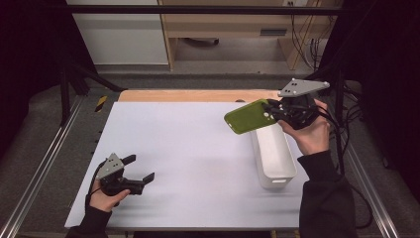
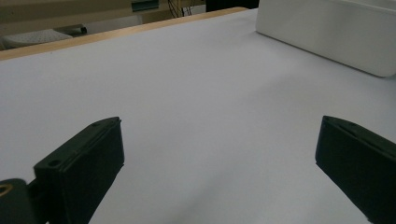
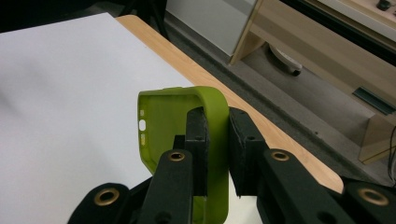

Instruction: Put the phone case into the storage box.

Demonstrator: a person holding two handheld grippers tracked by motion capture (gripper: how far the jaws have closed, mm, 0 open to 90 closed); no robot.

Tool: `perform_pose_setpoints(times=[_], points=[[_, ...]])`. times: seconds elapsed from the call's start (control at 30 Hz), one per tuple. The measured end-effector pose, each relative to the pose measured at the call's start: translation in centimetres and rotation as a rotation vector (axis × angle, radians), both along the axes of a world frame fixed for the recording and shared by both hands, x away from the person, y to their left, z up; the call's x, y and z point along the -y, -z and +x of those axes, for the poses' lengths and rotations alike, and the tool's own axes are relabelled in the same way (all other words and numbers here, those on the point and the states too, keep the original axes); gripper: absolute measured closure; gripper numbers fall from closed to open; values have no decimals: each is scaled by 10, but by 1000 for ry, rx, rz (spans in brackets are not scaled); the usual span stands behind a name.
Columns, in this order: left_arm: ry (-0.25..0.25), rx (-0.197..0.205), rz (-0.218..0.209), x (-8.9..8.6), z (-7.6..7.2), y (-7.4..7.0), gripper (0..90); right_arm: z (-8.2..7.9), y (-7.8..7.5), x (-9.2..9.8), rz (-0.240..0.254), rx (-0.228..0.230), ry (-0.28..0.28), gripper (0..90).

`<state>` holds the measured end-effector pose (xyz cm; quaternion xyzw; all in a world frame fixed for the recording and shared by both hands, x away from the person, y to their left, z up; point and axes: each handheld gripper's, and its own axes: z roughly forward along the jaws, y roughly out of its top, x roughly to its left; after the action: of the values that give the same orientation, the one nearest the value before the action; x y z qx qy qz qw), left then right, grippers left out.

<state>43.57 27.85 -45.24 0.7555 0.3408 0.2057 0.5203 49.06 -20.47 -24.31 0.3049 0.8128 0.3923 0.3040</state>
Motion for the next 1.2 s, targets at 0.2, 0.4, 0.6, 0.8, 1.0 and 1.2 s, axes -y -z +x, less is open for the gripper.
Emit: perform_pose_setpoints(times=[0.2, 0.4, 0.6, 0.8, 1.0, 1.2], points=[[2, -1, 2, 0, 0, 0, 9, 5, -3, 4, -24, 9, 28, 794], [2, 0, 2, 0, 0, 0, 9, 10, -6, 9, -25, 13, 52, 794], [4, -2, 5, 1, 0, 2, 9, 15, -8, 16, -41, 16, 88, 794], [7, -3, 9, 1, 0, 2, 9, 19, -6, 21, -69, 17, 126, 793], [8, -3, 10, 1, 0, 2, 9, 23, -5, 23, -106, 15, 152, 793], [9, -2, 11, 1, 0, 2, 9, 28, -5, 26, -135, 22, 157, 793]])
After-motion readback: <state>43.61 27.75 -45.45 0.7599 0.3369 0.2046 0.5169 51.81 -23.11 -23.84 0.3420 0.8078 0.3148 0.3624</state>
